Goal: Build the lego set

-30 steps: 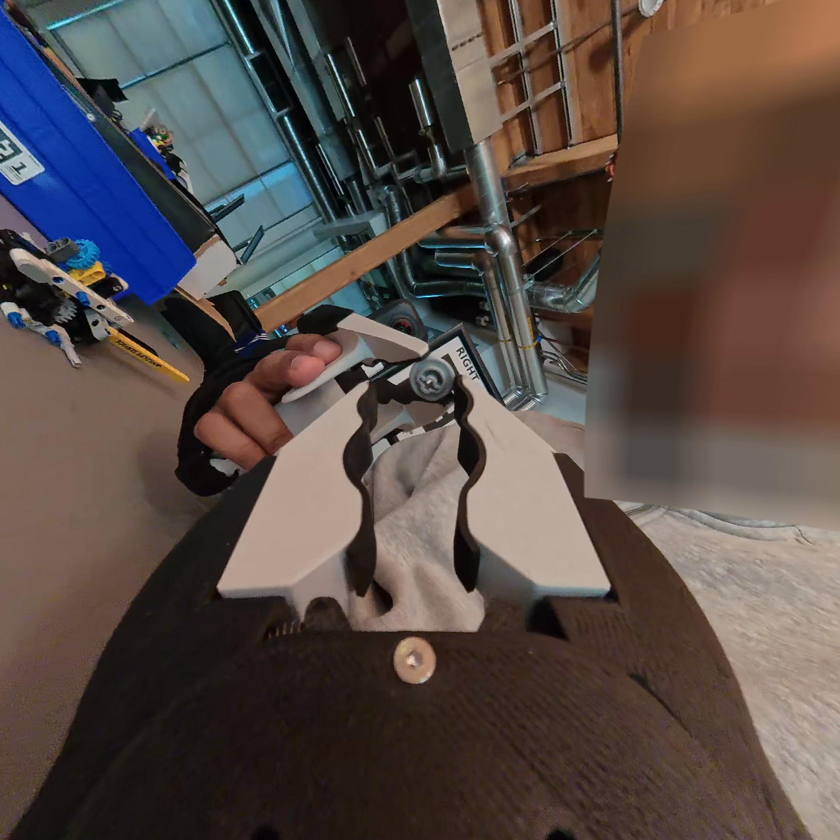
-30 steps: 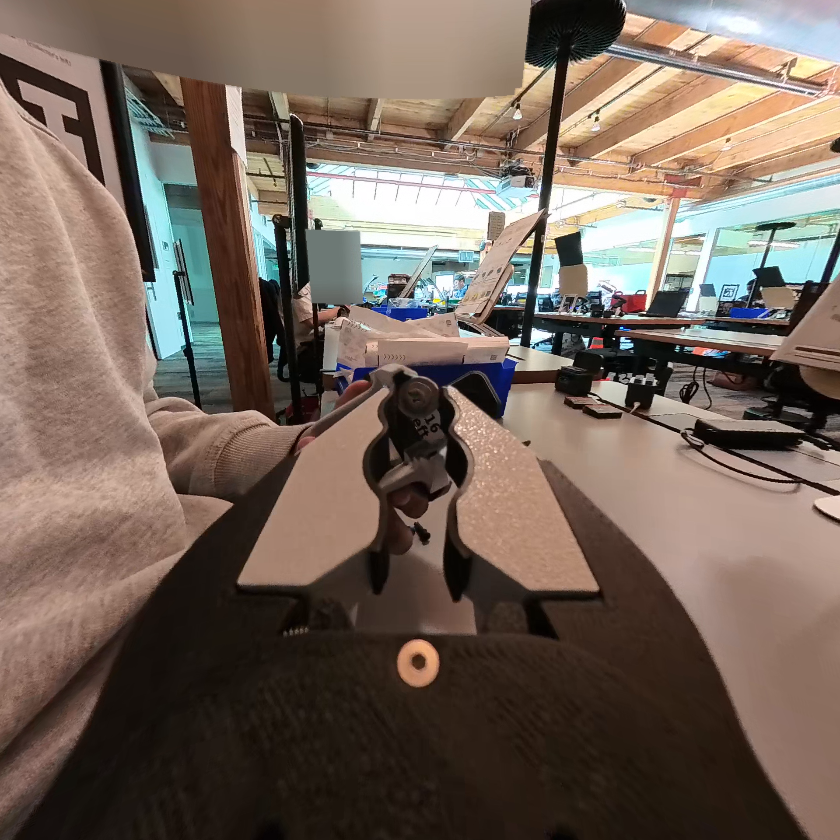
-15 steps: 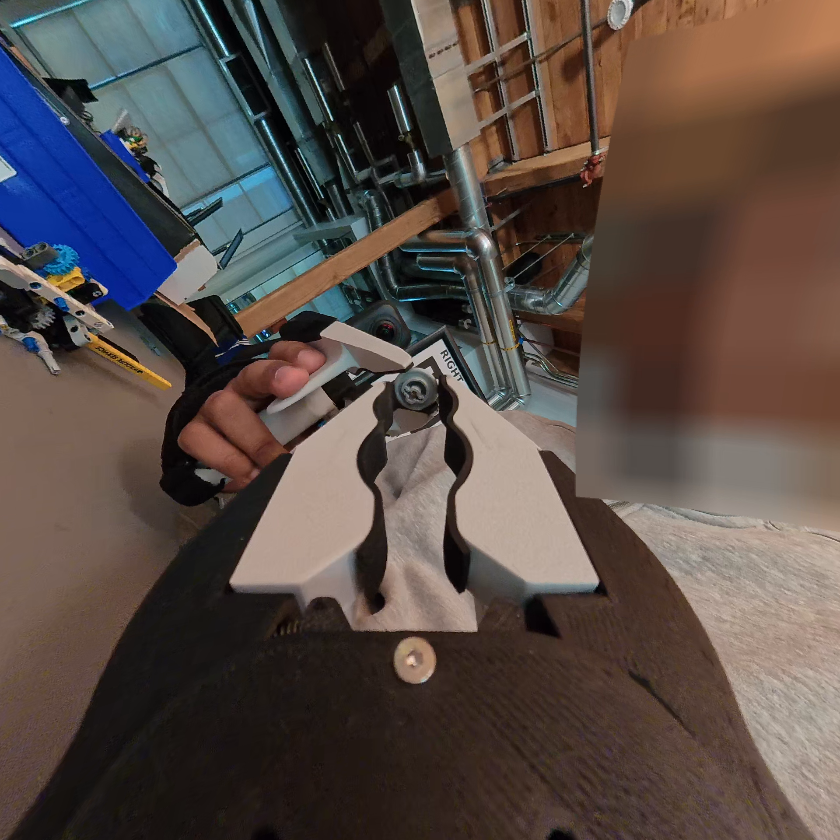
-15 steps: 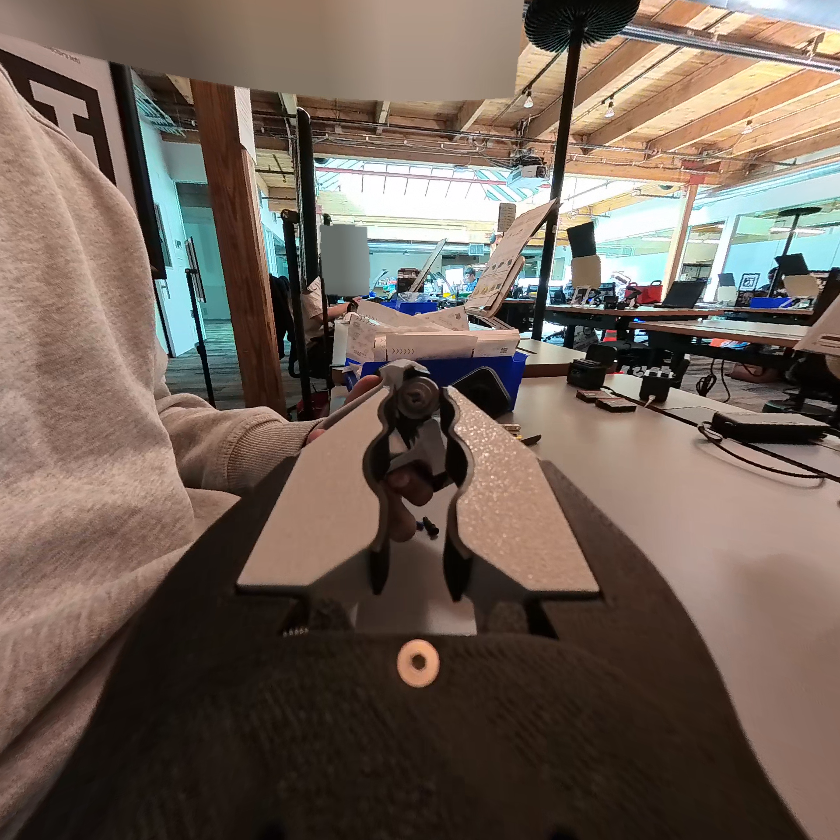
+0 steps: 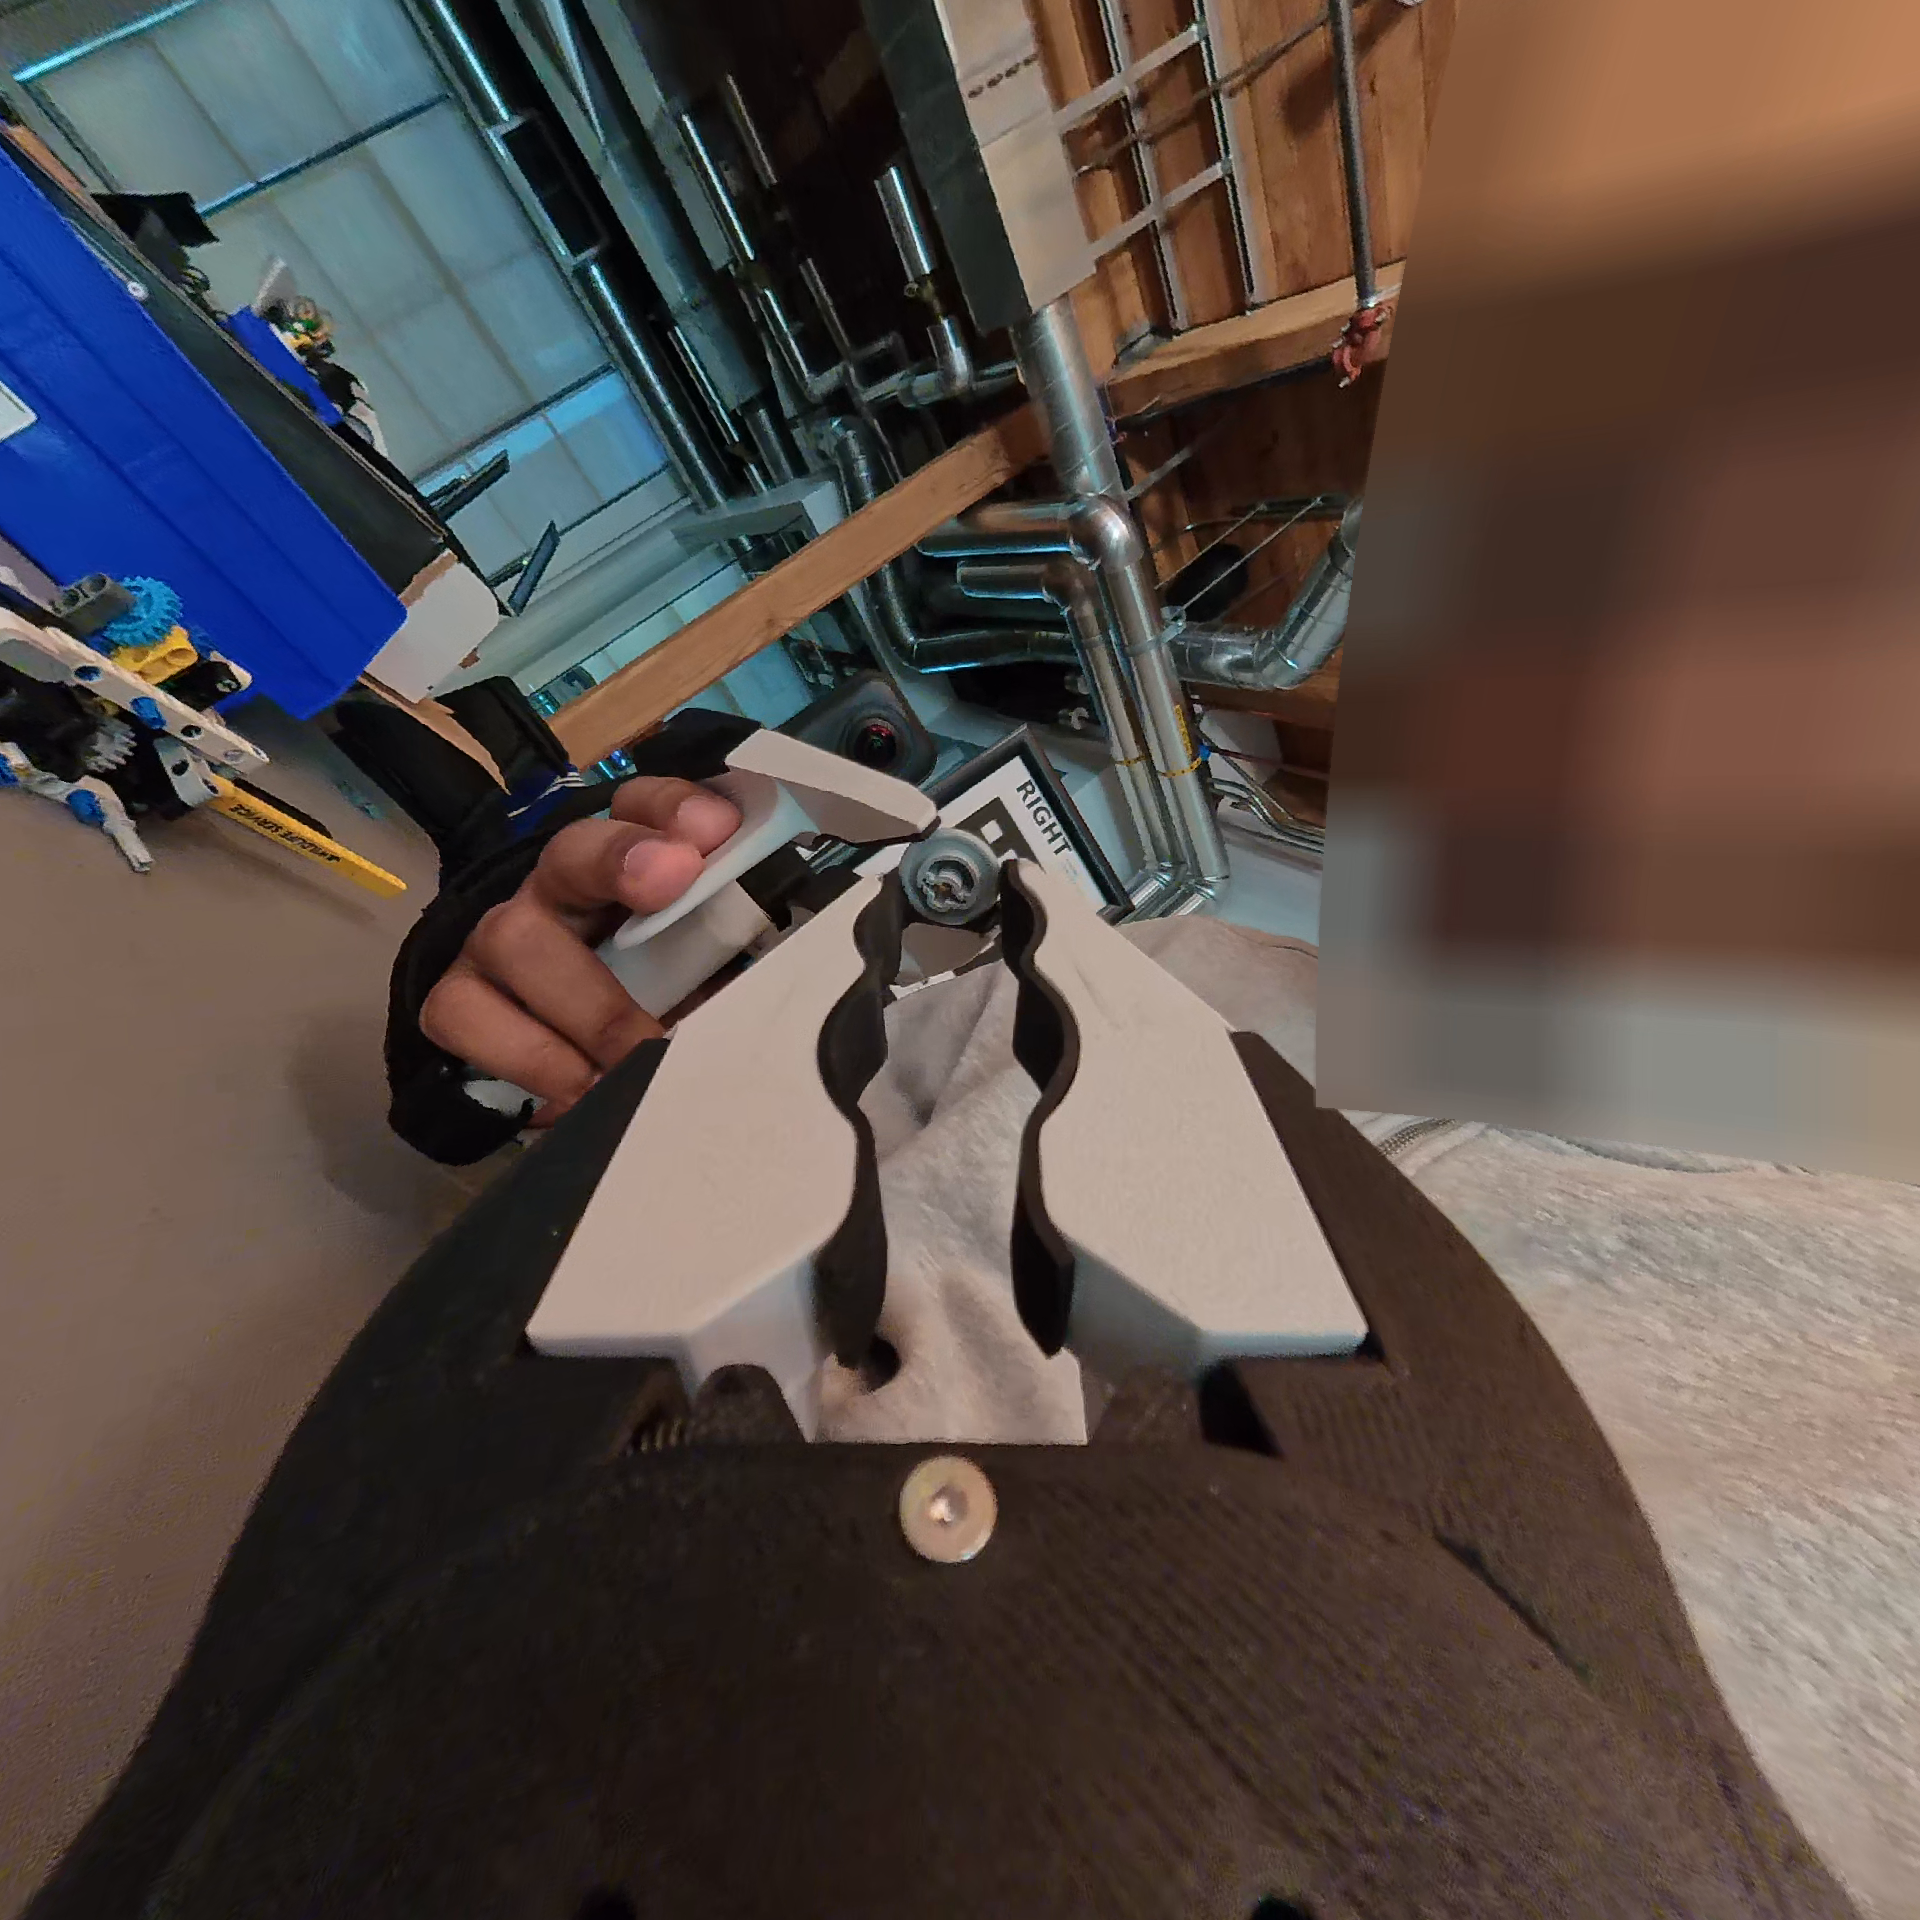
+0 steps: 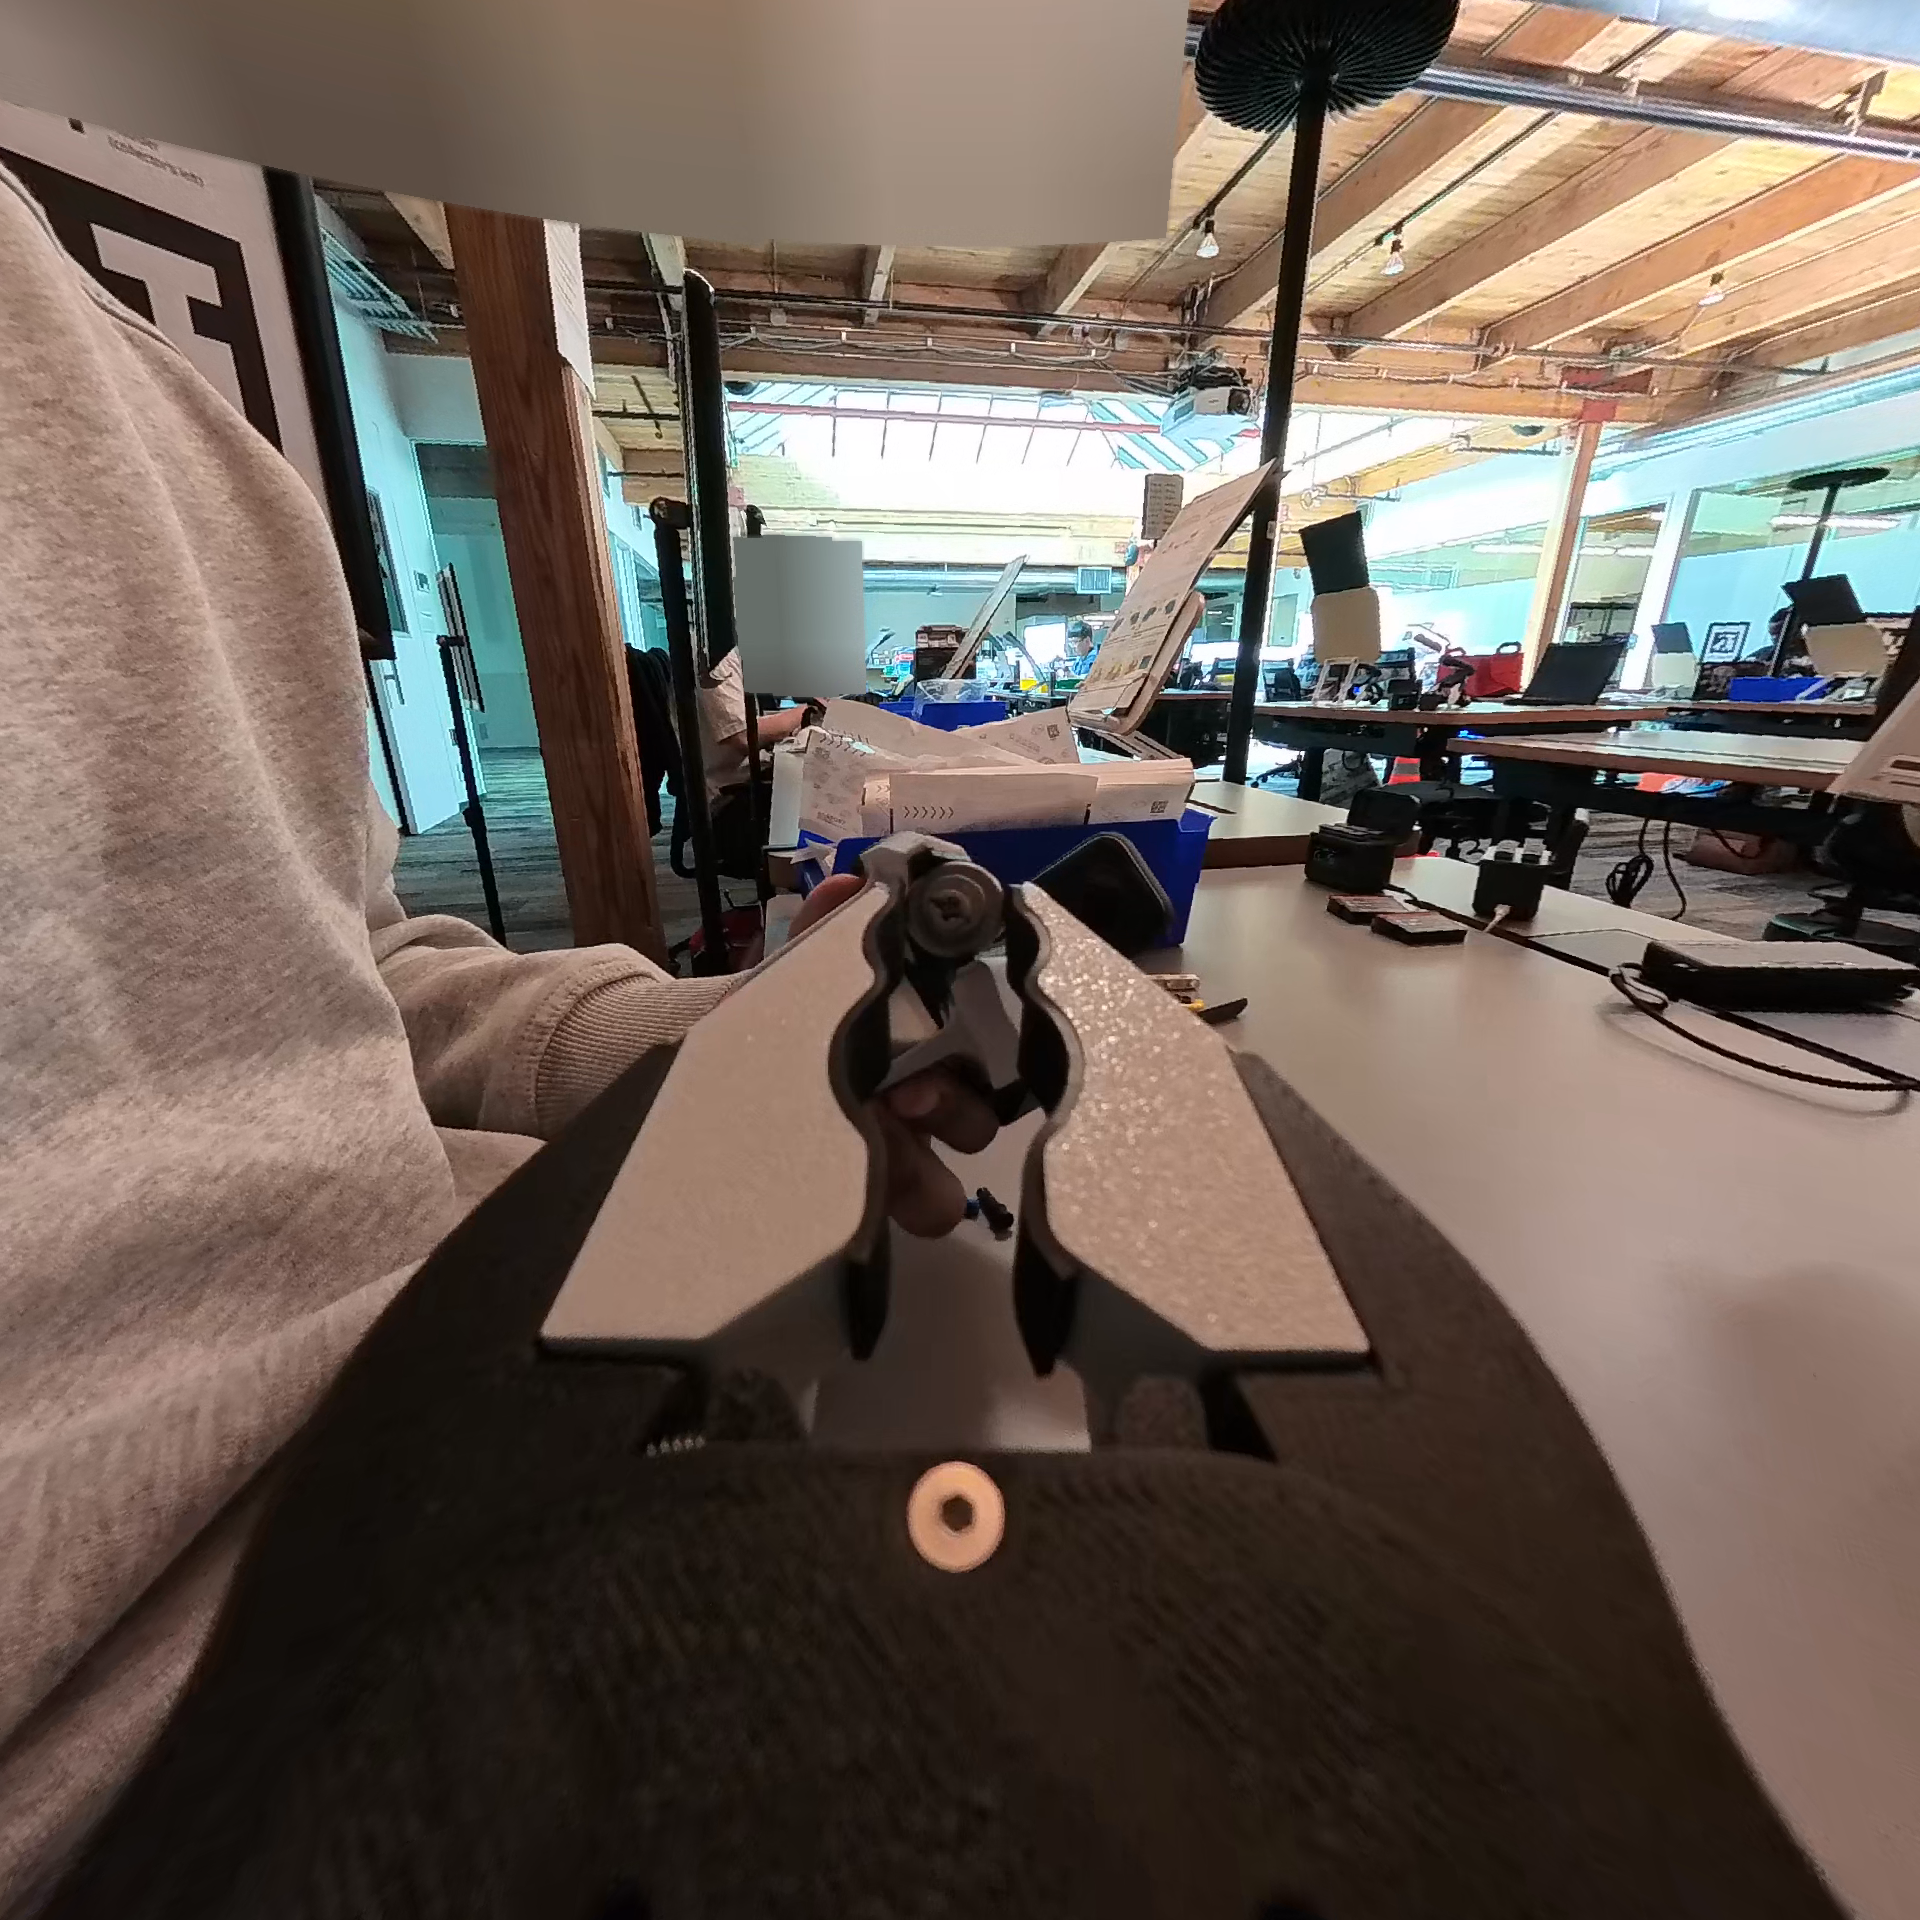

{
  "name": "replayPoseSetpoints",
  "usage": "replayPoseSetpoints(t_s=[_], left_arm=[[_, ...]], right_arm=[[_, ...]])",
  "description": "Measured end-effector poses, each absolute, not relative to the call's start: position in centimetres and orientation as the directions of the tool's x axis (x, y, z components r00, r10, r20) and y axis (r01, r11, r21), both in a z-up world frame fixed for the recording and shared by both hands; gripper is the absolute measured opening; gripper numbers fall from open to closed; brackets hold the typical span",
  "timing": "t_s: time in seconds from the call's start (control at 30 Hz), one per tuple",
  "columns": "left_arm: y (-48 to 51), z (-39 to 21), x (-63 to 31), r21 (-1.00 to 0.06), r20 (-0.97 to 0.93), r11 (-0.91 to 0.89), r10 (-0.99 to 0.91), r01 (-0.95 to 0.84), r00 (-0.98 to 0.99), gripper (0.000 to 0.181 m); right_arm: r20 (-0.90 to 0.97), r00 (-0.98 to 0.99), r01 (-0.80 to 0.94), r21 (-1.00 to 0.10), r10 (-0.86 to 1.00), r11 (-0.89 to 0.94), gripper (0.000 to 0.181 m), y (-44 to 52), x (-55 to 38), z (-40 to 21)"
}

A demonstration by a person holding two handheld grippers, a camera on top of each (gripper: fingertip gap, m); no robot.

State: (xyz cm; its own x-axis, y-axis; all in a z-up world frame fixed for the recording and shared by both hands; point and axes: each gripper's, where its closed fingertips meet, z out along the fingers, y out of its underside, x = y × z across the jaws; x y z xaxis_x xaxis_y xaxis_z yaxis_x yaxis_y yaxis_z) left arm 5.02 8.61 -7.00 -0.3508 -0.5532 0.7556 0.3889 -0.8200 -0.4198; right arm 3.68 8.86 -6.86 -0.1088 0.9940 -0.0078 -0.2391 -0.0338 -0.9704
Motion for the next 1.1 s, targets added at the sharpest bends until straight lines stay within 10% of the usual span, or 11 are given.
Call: replayPoseSetpoints(t_s=[0.2, 0.53, 1.1], left_arm=[[9.7, -6.9, 3.4, -0.485, 0.737, -0.744, -0.631, 0.460, -0.244, 0.018], [12.6, -8.9, -13.2, -0.816, 0.562, -0.261, -0.564, 0.515, 0.605, 0.018], [9.6, -6.9, -21.9, -0.771, 0.578, -0.015, -0.437, 0.637, 0.689, 0.017]], right_arm=[[-0.001, -0.048, -0.257, -0.966, 0.999, -0.013, 0.020, 9.6, 3.9, -6.7], [-0.039, 0.117, -0.029, -0.999, 0.992, -0.036, 0.027, 13.0, 2.8, -11.1], [0.067, -0.275, 0.650, -0.723, 0.959, 0.236, 0.046, 8.3, -8.2, -23.0]])
